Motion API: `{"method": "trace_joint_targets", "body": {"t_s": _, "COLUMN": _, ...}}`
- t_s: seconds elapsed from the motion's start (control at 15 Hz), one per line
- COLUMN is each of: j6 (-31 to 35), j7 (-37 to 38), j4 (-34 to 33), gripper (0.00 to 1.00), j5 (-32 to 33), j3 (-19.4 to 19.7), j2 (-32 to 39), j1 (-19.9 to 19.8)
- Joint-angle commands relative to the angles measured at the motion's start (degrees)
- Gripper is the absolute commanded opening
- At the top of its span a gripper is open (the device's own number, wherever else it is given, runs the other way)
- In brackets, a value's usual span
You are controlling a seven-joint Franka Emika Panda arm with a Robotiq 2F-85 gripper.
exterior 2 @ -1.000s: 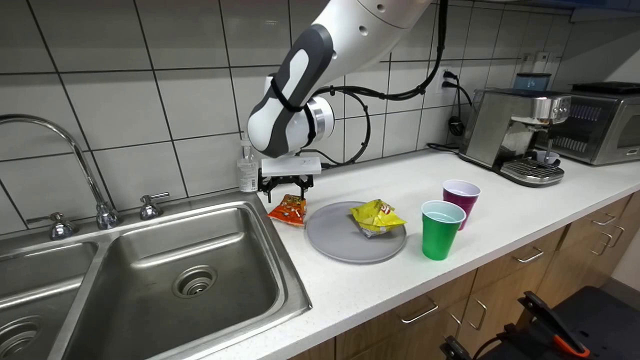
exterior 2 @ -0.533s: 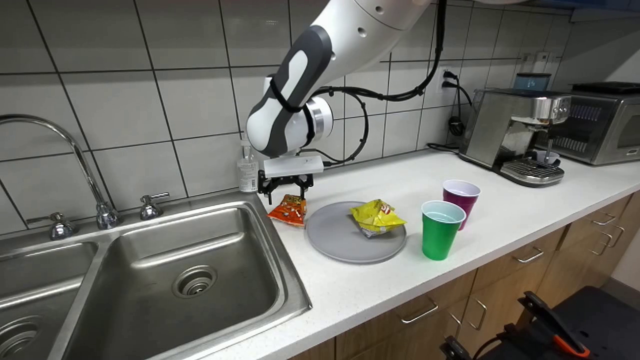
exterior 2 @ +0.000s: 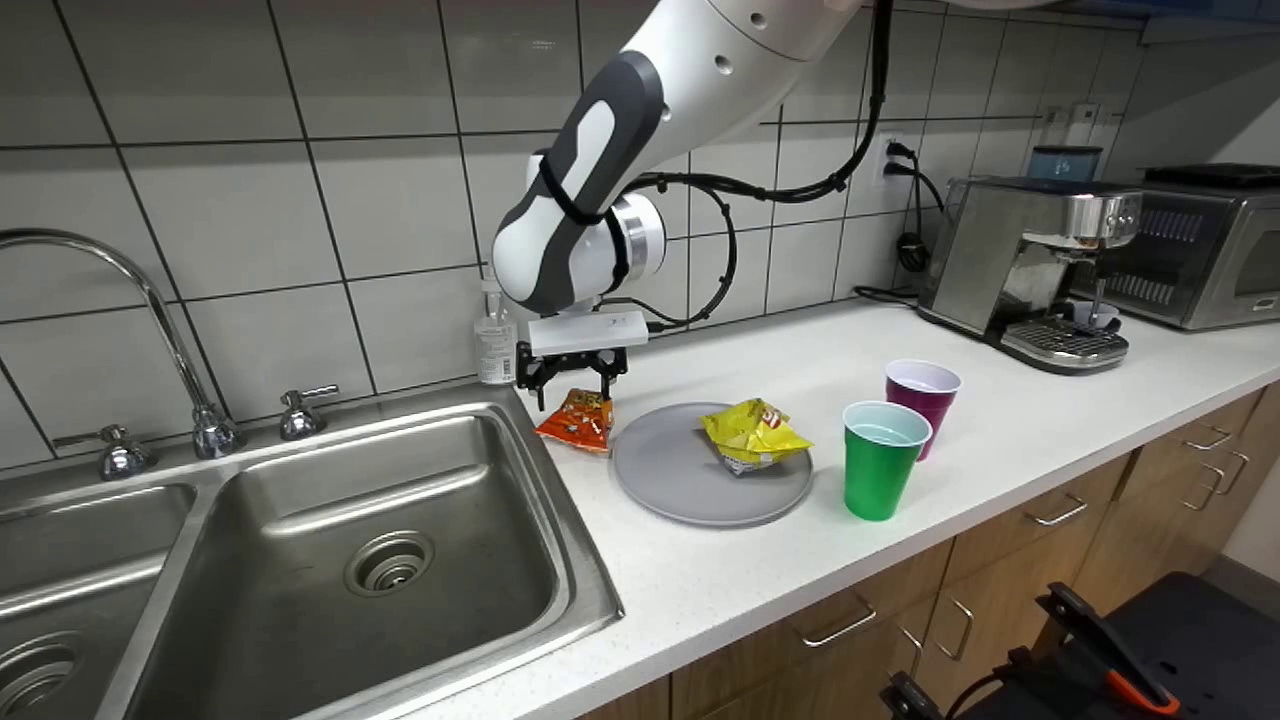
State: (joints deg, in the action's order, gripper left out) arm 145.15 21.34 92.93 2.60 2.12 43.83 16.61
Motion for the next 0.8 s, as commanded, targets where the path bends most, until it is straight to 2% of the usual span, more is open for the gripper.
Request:
{"method": "trace_joint_targets", "body": {"t_s": 0.0, "j6": -0.16, "j7": 0.04, "j4": -0.13, "gripper": 1.0, "j5": 0.08, "j3": -0.1, "j2": 0.02, "j1": -0.08}}
{"method": "trace_joint_targets", "body": {"t_s": 0.33, "j6": -0.3, "j7": -0.87, "j4": -0.69, "gripper": 1.0, "j5": -0.1, "j3": -0.57, "j2": 0.1, "j1": -0.47}}
{"method": "trace_joint_targets", "body": {"t_s": 0.73, "j6": 4.83, "j7": -2.56, "j4": 4.93, "gripper": 1.0, "j5": -0.78, "j3": -1.53, "j2": -4.93, "j1": -1.39}}
